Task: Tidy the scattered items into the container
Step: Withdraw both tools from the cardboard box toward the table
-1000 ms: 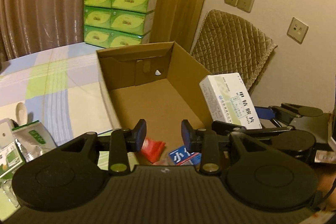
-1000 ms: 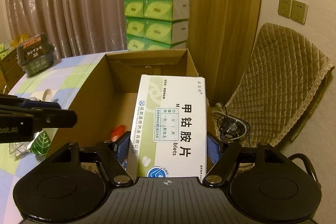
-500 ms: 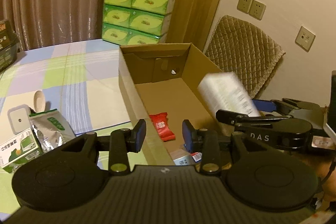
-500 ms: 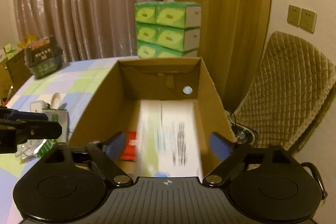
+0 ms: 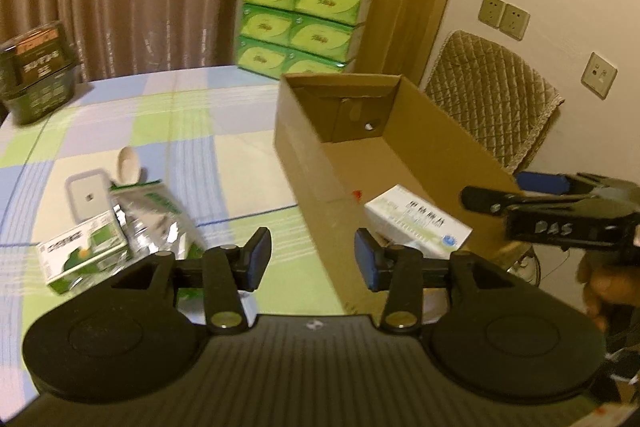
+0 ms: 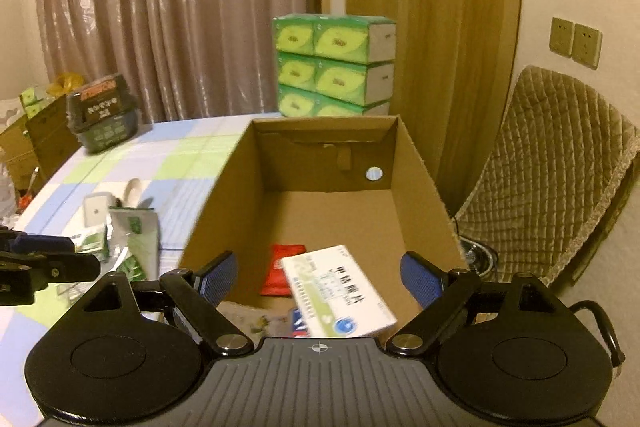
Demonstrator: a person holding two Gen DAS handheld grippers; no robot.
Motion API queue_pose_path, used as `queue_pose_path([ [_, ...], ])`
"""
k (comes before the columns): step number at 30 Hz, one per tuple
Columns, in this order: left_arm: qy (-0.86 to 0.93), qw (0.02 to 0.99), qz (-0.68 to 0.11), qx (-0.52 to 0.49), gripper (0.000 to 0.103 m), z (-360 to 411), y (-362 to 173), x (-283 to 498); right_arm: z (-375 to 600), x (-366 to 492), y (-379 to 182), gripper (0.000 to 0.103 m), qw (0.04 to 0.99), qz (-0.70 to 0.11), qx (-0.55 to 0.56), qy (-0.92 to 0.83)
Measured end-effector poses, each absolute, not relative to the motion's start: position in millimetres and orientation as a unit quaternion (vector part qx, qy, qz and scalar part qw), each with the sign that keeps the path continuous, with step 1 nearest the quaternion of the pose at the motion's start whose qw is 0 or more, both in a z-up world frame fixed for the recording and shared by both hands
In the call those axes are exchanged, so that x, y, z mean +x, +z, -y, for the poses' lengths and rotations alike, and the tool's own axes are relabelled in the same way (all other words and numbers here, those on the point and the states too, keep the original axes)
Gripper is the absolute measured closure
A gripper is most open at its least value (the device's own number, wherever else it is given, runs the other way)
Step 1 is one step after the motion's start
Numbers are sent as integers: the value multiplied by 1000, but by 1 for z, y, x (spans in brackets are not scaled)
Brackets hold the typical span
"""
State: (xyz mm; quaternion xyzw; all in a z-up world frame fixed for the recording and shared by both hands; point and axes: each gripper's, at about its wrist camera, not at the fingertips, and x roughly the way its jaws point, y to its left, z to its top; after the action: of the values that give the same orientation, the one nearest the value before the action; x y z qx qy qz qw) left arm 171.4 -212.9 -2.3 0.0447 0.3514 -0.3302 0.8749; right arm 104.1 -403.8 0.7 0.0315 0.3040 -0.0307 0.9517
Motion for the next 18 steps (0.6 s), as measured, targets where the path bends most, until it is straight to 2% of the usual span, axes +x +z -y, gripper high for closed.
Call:
queue_pose_path([
  [4,-314,880,-355,40,53,188,-3,164,385,92,7,17,952,-304,36,-19],
  [8,-298,885,-356,38,50,164,-3,156,363,82,12,16,951,-306,36,-3],
  [15,-266,895,-356,34,33,121,-1,143,322,69,21,7,952,-303,21,34],
  [18,-255,899,-355,30,22,104,0,138,305,66,22,2,952,-302,14,49],
])
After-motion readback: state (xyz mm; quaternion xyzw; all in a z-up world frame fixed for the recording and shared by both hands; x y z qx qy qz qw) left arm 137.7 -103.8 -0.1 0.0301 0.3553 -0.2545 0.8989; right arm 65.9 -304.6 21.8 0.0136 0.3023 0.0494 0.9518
